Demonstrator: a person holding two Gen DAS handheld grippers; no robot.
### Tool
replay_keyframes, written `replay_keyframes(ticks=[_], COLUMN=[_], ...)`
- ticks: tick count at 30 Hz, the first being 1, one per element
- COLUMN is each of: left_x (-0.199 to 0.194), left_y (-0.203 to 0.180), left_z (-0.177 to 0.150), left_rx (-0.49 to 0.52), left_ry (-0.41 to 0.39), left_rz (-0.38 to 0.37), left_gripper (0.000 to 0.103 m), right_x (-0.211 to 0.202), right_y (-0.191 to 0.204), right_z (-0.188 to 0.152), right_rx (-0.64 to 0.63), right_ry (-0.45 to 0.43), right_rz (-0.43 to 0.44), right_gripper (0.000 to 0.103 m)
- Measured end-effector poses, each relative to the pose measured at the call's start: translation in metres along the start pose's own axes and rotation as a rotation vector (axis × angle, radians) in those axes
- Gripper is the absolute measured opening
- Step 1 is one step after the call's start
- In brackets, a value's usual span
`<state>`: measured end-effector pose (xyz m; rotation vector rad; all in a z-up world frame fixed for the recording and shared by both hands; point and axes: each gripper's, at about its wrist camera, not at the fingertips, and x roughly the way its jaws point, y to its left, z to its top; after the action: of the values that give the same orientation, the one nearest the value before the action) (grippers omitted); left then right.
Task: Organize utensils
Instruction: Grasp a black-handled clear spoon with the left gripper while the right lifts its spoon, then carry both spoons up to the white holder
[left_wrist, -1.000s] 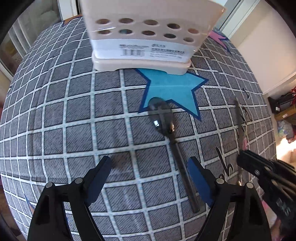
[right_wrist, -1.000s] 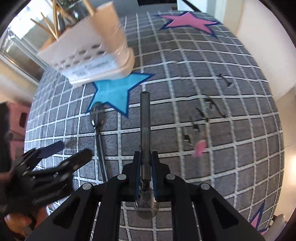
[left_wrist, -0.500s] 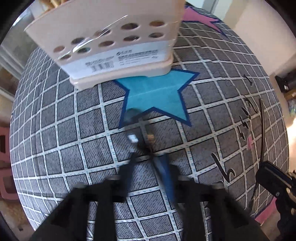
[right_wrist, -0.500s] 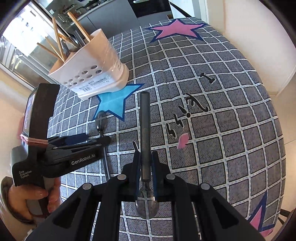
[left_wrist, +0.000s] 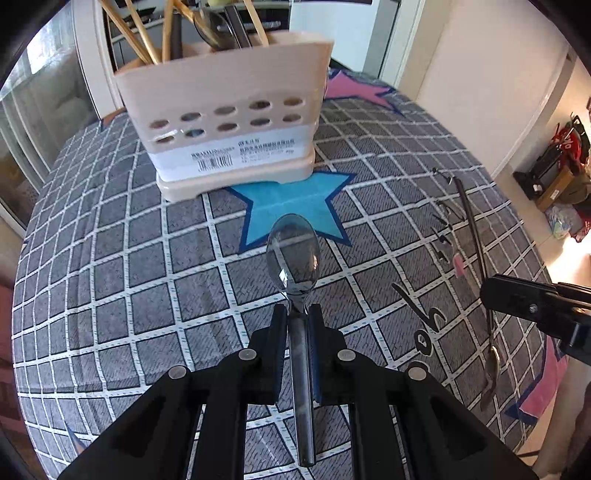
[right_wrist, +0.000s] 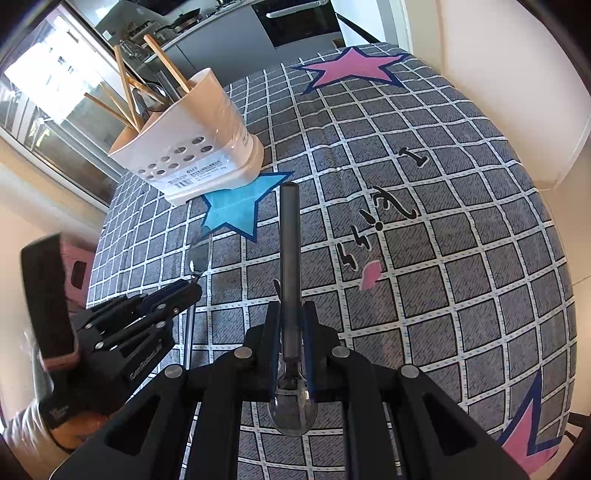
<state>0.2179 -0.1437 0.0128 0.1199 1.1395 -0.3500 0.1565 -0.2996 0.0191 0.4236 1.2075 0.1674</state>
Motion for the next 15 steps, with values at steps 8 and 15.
replay_keyframes(ticks=[8,15], left_x=[-0.04,-0.059], left_y=[0.027,0.046], left_z=[-0.015,-0.016], left_rx=[0.005,-0.019], left_ry=[-0.116,-0.224], left_rz=[-0.011,-0.016], left_gripper=[0.043,0.043], right_x=[-0.004,-0.006], right_y=[0.011,0.024], right_z=[-0.004,-0.007], right_rx=[-0.002,-0.004], right_ry=[-0.032,-0.067], right_rz=[0.004,0.01], right_gripper=[0.012,0.012])
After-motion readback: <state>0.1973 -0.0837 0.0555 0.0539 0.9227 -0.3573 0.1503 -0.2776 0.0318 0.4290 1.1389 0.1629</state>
